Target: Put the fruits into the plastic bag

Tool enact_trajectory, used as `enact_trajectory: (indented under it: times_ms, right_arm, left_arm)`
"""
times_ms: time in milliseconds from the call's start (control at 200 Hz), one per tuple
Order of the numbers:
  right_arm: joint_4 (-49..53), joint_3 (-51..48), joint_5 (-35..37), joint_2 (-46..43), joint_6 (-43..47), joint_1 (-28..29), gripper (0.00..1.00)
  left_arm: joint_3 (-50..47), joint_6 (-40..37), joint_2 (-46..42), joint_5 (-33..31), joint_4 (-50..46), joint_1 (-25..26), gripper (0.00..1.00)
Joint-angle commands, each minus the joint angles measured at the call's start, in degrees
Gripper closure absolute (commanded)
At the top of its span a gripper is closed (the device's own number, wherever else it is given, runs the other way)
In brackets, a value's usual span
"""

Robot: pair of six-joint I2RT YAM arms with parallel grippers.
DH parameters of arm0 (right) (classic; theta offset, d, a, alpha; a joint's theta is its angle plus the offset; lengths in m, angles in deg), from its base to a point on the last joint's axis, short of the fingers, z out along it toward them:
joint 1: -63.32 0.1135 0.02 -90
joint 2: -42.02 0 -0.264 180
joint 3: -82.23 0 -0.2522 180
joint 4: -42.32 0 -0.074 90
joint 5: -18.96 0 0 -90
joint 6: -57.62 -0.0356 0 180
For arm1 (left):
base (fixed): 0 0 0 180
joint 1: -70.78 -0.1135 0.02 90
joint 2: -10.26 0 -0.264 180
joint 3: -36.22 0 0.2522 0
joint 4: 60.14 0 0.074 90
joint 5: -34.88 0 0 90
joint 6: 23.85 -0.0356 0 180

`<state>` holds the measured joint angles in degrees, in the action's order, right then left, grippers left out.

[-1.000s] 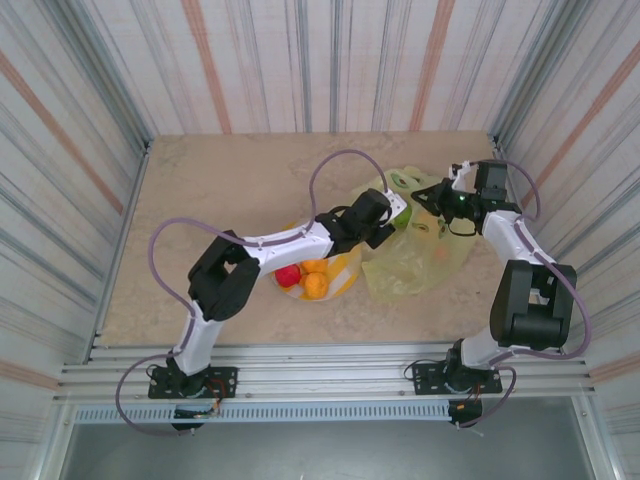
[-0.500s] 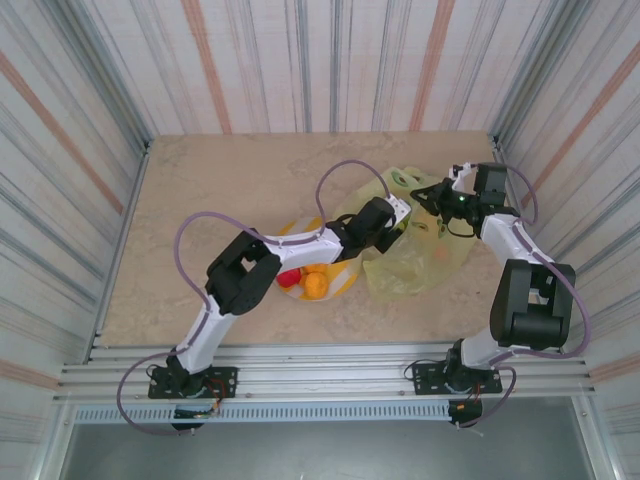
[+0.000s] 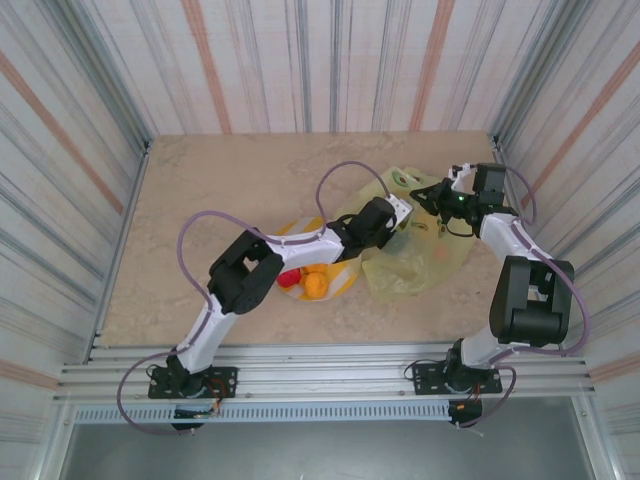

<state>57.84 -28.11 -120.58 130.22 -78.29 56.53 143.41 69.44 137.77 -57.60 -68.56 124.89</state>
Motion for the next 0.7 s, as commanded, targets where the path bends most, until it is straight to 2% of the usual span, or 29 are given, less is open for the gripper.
enact_trajectory:
  times_ms: [0, 240, 696]
  right_arm:
    - [1.18, 0.13, -0.12, 0.81, 0.6, -0.52, 1.0]
    - [5.9, 0.94, 1.96, -0.13, 5.89, -0.52, 1.0]
    - [8.26, 1.58, 2.52, -0.04, 8.18, -0.38, 1.0]
  left_arm:
    - [-2.58, 0.29, -6.86, 0.8, 0.86, -0.36, 0.17]
    - [-8.12, -2.9, -15.25, -5.15, -1.0, -0.65, 0.16]
    - [-6.64, -7.87, -20.86, -16.14, -10.21, -0.21, 0.16]
